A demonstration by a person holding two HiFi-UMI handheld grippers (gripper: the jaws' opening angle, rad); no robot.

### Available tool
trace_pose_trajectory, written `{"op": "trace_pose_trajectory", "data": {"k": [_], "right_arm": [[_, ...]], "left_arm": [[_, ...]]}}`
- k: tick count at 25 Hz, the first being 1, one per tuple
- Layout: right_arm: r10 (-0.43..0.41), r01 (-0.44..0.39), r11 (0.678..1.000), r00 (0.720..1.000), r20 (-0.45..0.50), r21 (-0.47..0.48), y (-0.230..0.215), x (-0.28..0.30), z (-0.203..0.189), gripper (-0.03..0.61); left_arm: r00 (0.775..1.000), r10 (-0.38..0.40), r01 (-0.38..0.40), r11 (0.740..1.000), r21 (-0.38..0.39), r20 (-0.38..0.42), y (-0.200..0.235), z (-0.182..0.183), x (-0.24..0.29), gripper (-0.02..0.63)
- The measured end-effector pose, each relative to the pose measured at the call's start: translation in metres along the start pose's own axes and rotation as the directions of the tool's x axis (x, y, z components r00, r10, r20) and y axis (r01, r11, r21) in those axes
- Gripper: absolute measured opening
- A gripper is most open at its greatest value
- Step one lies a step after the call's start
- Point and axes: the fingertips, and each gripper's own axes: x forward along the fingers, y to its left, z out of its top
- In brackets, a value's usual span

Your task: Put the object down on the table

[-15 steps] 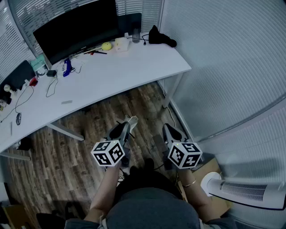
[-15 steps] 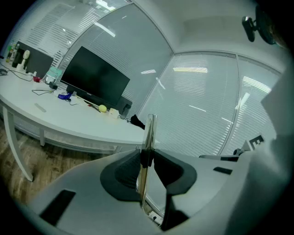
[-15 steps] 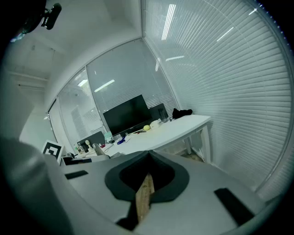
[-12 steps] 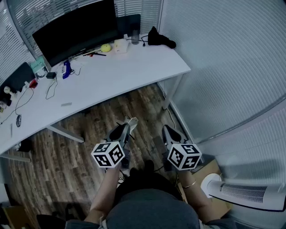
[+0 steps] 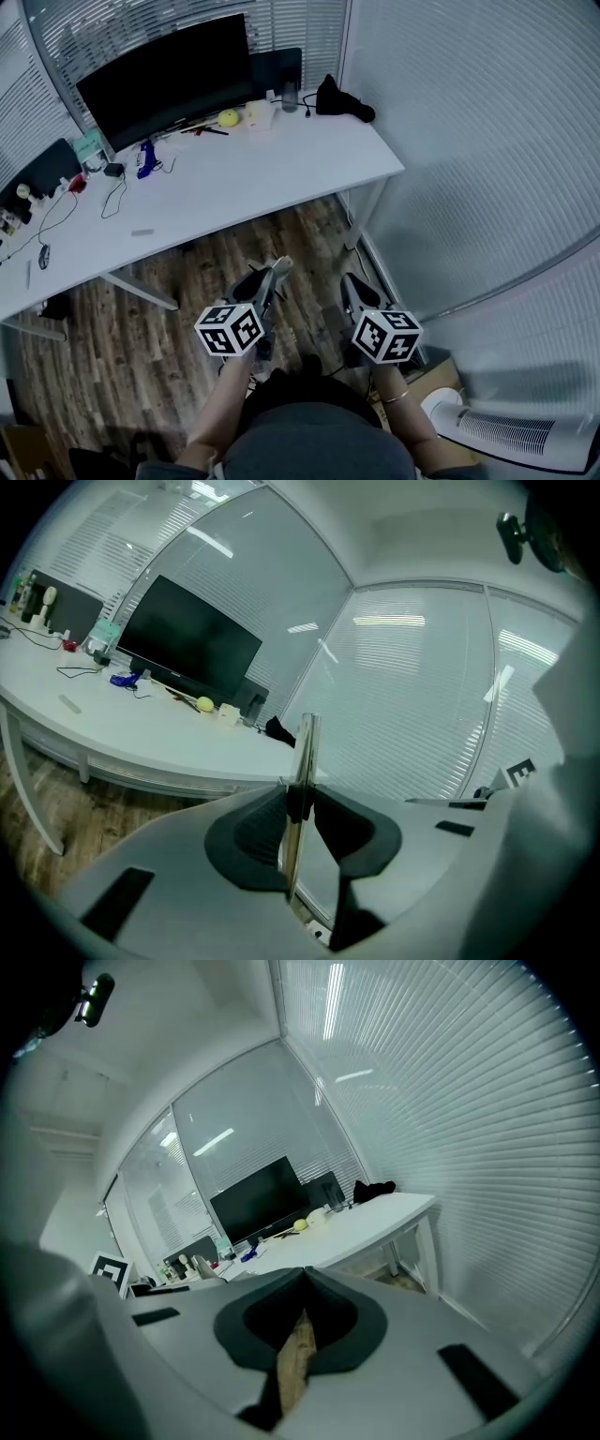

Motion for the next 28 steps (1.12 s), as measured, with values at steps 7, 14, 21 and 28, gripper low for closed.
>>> {"op": "trace_pose_trajectory", "data": {"k": [7,14,21,28], "right_arm": [[0.072,-0.072,0.997,0.997,-0.016,-0.025,-0.007,0.017,0.017,0.003],[0.142,-0.144,0.989,0.989,-0.050,-0.031,0.003,0.043,0.020,0.003],[0.181,-0.185,0.982,0.980,-0.078,-0.048,0.014,0.081,0.027,0.003],[0.192,-0.197,0.979,0.978,-0.087,-0.054,0.023,0.144,0.043,0.003]], "left_arm": [[0.998,0.039,-0.038,0.999,-0.015,0.043,-0.005,0.007,0.014,0.103],[0.992,0.100,-0.096,0.994,-0.054,0.074,0.011,0.017,0.015,0.104],[0.986,0.138,-0.130,0.988,-0.084,0.094,0.038,0.030,0.030,0.103],[0.987,0.124,-0.114,0.989,-0.099,0.098,0.081,0.056,0.068,0.104]]}}
